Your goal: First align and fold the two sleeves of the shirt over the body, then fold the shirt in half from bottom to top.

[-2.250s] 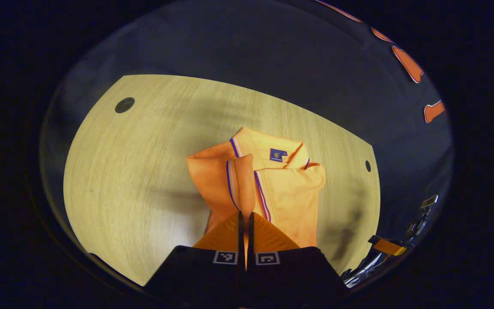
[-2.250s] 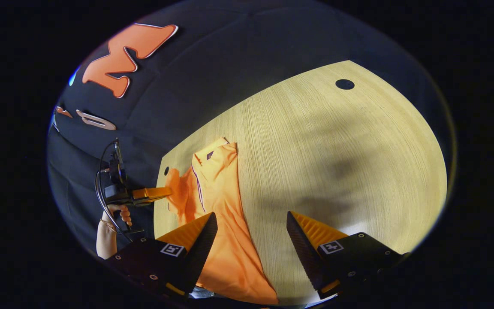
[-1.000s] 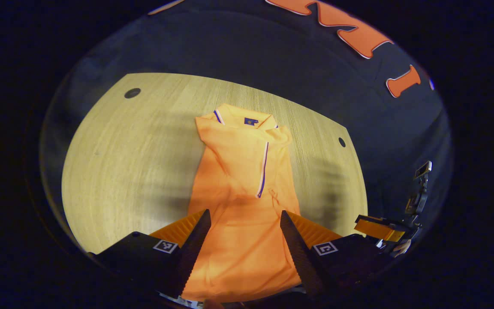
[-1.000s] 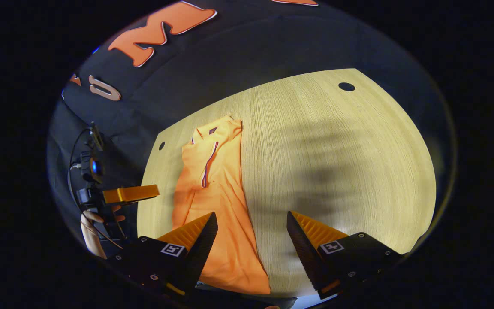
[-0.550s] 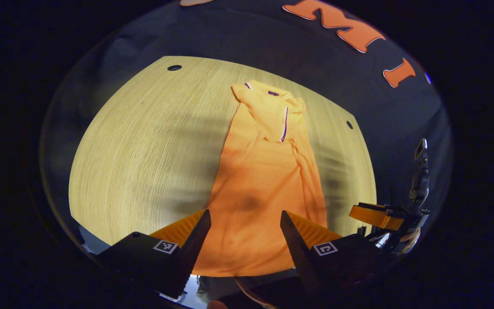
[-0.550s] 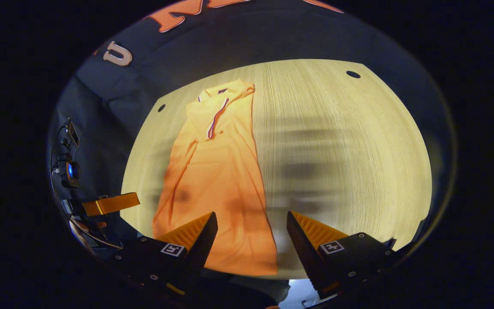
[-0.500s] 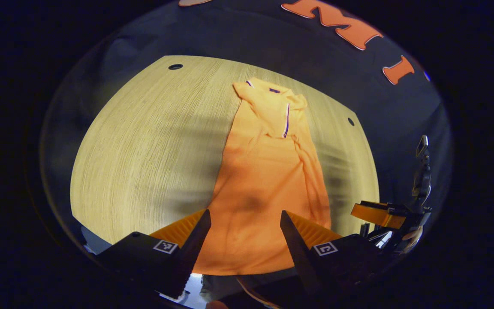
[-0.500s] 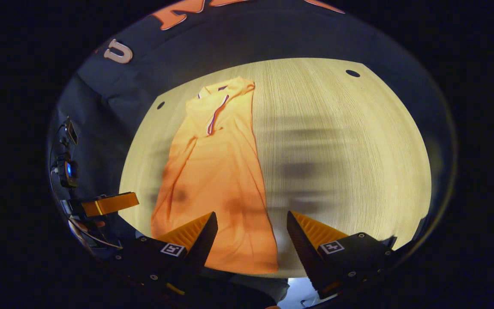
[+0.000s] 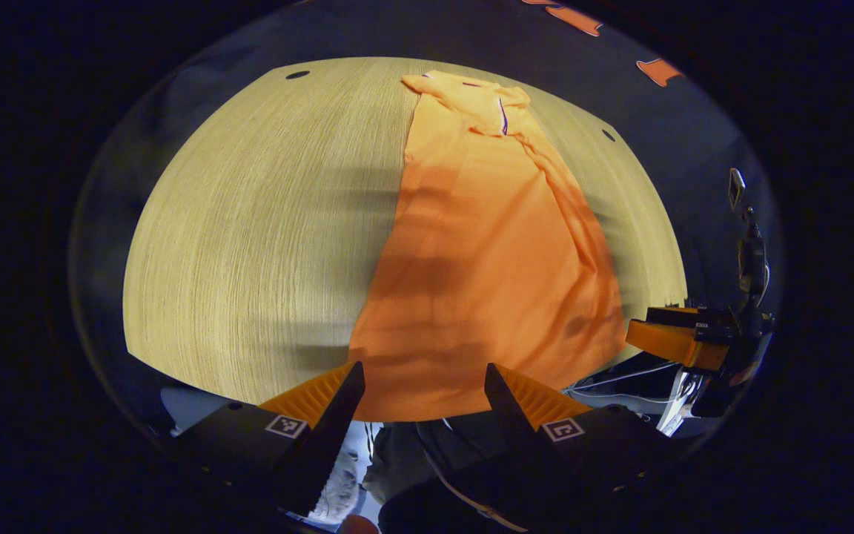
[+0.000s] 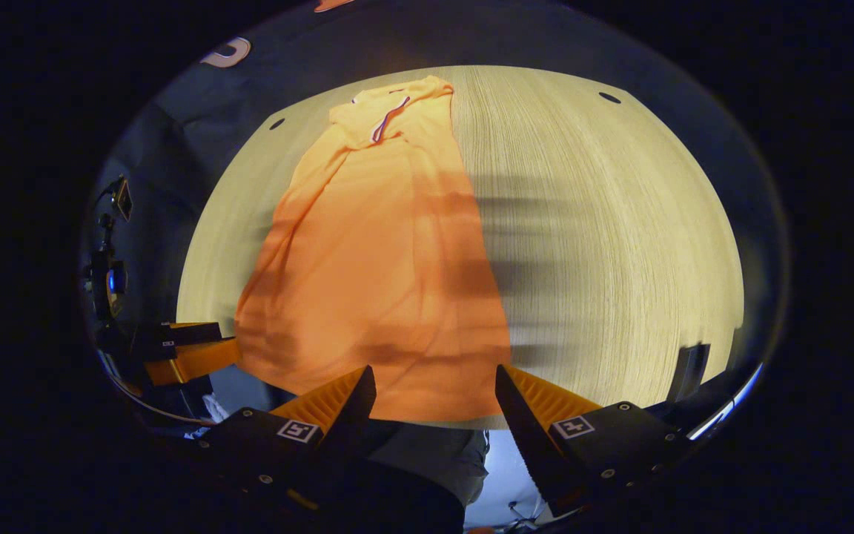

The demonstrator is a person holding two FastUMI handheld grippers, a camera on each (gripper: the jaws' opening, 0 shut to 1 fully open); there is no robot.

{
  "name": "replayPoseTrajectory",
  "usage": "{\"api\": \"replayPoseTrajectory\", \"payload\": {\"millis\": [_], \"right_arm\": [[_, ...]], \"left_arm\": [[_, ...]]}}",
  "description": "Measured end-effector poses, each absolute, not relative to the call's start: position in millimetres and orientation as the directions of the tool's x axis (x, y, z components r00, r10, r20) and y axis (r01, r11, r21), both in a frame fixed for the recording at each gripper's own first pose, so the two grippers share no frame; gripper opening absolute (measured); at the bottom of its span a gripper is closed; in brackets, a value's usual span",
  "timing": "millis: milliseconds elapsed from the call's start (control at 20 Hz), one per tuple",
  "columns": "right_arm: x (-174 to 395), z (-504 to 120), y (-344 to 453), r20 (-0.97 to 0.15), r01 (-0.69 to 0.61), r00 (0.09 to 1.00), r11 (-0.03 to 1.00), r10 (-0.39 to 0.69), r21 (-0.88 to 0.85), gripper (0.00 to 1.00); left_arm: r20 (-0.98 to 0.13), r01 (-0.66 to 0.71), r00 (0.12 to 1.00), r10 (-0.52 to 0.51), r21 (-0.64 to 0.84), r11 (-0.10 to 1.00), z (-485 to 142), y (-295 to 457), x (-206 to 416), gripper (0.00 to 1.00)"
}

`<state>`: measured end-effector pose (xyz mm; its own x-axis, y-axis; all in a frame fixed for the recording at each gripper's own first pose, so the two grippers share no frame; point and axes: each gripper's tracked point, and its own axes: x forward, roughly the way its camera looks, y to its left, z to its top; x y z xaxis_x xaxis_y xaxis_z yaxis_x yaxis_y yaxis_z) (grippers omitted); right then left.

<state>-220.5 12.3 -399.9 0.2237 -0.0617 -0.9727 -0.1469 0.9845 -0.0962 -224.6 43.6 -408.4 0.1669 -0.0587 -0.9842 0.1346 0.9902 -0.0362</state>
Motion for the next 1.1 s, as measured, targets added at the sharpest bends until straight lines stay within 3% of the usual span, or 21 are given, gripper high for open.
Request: {"api": "replayPoseTrajectory", "payload": {"millis": [550,900,1000,1100], "right_arm": [[-240.2,-443.4,-28.4,-0.960,-0.173,0.134,0.948,-0.245,-0.266,0.99],[-238.9,-445.6,-26.1,-0.961,-0.218,0.112,0.937,-0.255,-0.274,0.99],[-238.6,-445.0,-23.5,-0.960,-0.215,0.124,0.938,-0.251,-0.273,0.98],[-238.8,-447.4,-20.0,-0.960,-0.212,0.136,0.939,-0.245,-0.270,0.88]], "left_arm": [[-0.994,0.145,0.109,0.029,0.045,0.988,-452.9,34.9,-239.3,0.99],[-0.982,0.262,0.118,0.150,0.177,0.949,-462.6,28.6,-244.2,0.97],[-0.982,0.208,0.115,0.151,0.172,0.963,-463.6,30.2,-244.9,0.98],[-0.982,0.209,0.120,0.148,0.171,0.963,-463.8,29.0,-243.2,0.99]]}}
